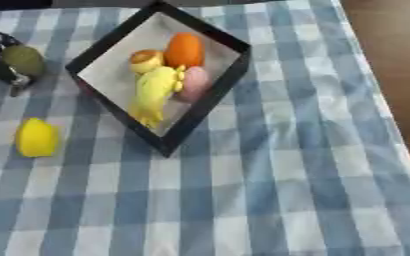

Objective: Pick up objects on the table and place them in the box.

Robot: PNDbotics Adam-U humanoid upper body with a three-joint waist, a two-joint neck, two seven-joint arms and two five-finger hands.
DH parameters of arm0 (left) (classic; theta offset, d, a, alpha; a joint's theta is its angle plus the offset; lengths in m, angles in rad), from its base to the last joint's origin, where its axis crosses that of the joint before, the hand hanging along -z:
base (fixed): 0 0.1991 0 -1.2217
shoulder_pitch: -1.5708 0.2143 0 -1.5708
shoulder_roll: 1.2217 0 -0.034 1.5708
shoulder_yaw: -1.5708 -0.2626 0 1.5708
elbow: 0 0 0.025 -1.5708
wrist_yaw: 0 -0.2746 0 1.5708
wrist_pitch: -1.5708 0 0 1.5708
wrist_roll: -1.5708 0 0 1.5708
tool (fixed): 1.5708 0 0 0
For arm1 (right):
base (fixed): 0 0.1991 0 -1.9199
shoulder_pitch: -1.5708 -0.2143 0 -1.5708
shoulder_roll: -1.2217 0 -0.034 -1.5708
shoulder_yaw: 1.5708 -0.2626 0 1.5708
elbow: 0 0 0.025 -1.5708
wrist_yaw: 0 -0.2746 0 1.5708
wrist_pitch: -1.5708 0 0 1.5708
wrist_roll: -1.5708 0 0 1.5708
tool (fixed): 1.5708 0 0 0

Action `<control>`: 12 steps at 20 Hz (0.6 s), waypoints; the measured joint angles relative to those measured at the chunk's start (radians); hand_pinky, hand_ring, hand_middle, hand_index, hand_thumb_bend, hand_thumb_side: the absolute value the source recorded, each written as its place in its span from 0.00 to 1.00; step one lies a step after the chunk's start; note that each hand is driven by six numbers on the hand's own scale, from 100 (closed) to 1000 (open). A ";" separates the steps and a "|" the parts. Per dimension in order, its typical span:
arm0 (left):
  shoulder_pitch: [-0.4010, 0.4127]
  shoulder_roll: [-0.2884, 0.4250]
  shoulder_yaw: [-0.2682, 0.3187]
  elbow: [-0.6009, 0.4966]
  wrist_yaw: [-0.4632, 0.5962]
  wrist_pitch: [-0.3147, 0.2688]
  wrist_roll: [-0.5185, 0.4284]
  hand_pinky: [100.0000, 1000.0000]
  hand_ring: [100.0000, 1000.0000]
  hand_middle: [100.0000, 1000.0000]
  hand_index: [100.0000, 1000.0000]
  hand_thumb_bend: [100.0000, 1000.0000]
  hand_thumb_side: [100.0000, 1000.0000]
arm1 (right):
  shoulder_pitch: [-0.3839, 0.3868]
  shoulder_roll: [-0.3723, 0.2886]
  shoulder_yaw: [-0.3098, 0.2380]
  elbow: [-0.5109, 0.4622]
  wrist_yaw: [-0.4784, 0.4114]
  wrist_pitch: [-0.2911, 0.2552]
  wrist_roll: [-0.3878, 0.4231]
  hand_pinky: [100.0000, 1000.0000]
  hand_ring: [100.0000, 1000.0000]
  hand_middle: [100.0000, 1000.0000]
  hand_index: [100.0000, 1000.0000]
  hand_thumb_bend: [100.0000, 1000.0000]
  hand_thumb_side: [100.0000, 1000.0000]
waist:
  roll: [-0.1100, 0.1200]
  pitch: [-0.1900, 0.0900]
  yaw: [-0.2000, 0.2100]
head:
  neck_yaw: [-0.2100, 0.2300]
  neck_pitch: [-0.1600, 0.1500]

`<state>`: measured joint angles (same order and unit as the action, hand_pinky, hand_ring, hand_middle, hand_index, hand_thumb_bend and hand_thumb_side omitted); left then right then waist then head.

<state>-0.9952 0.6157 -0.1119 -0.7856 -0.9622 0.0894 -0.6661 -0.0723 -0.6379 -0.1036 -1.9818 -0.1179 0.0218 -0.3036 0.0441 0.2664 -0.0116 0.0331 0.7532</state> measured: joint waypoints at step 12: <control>-0.001 0.000 0.000 -0.011 -0.011 -0.010 0.013 0.64 0.61 0.55 0.68 0.00 0.00 | 0.003 0.004 0.001 0.000 0.000 0.004 0.003 0.83 0.72 0.62 0.78 0.00 0.75 | 0.003 0.000 -0.001 | 0.000 0.001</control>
<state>-0.9965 0.6157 -0.1116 -0.7970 -0.9733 0.0798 -0.6535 -0.0696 -0.6342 -0.1028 -1.9818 -0.1178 0.0255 -0.3007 0.0469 0.2664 -0.0121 0.0330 0.7541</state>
